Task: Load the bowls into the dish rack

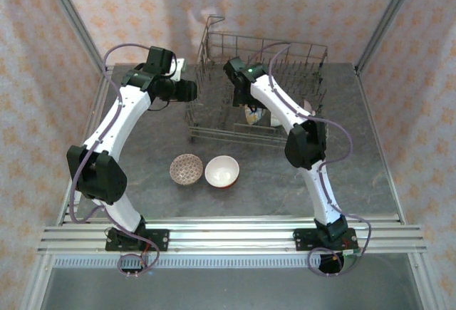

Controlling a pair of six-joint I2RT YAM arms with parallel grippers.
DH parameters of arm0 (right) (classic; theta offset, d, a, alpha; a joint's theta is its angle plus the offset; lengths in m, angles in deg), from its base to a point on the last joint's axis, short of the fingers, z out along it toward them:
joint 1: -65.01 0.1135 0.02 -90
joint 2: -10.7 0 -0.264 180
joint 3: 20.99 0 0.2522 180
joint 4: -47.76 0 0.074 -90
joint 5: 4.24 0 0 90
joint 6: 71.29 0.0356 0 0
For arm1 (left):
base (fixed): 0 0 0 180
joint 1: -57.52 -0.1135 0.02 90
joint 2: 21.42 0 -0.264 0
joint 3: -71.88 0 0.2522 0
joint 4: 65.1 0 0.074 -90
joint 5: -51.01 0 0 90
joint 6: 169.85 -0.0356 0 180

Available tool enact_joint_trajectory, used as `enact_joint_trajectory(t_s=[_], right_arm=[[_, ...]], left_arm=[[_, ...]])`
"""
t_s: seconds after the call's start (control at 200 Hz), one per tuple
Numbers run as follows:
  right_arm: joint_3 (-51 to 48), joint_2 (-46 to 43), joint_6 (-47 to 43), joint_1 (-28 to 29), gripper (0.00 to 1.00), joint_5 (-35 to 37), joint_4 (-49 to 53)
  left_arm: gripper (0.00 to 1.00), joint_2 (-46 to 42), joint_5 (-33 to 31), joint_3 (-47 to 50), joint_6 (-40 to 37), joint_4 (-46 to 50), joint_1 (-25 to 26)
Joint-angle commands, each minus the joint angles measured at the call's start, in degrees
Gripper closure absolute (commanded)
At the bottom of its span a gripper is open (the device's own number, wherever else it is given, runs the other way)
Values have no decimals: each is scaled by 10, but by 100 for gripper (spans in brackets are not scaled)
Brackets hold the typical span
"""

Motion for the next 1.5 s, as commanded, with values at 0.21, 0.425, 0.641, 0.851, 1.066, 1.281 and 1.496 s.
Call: enact_joint_trajectory(t_s=[0.21, 0.425, 0.641, 0.851, 1.066, 1.281, 1.496], right_arm=[[34, -70, -64, 6, 12, 13, -15], [34, -107, -117, 6, 9, 7, -25], [15, -151, -164, 6, 8, -14, -32], [-52, -213, -186, 3, 8, -37, -61], [-146, -280, -182, -9, 7, -65, -105], [-177, -300, -180, -20, 7, -79, -120], [-196, -303, -173, -23, 7, -85, -128]], left_arm=[[49, -55, -40, 14, 3, 33, -8], [49, -132, -39, 89, 34, 52, -24], [50, -212, -7, 210, 70, 94, -45], [49, -244, 15, 363, 137, 91, -49], [49, -263, 16, 466, 174, 49, -49], [48, -247, 48, 519, 203, -25, -48], [48, -198, 49, 523, 203, -66, -38]])
